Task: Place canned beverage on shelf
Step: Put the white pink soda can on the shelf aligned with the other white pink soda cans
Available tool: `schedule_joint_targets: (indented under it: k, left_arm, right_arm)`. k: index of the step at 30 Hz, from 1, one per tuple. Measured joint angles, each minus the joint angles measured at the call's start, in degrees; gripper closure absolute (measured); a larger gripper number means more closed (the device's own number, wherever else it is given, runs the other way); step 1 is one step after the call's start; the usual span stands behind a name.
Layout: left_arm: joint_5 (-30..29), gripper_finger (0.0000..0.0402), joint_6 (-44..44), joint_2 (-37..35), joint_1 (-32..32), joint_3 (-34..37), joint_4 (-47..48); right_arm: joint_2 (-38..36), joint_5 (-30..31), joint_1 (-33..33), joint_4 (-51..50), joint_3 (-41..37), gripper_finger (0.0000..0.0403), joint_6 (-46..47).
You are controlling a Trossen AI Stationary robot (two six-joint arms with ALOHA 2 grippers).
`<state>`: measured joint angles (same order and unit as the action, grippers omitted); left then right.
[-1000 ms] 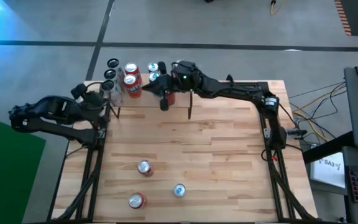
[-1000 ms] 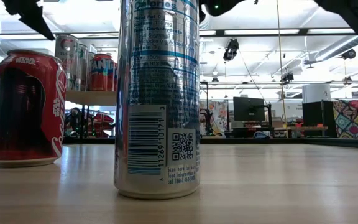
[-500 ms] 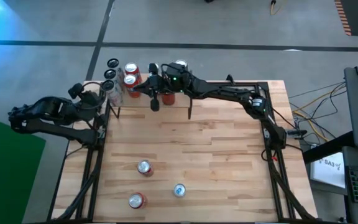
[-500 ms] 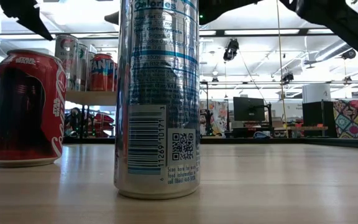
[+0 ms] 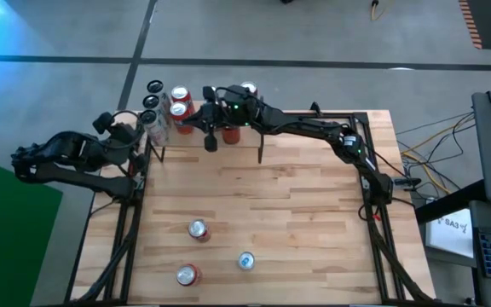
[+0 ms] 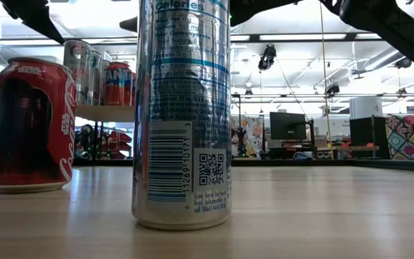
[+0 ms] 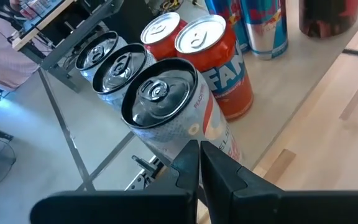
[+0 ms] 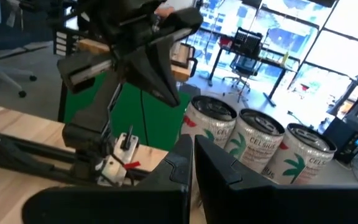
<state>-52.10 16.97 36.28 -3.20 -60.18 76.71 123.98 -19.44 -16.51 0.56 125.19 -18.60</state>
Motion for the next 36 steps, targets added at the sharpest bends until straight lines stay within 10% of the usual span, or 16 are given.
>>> schedule_joint_targets:
  k: [36]
  left_arm:
    - [-1.55,0.0402,-3.31,-2.25,-0.02,2.64,-7.51]
  right_arm:
    - [-0.22,0.00,0.00,-2.10,0.00,0.0394,-2.41]
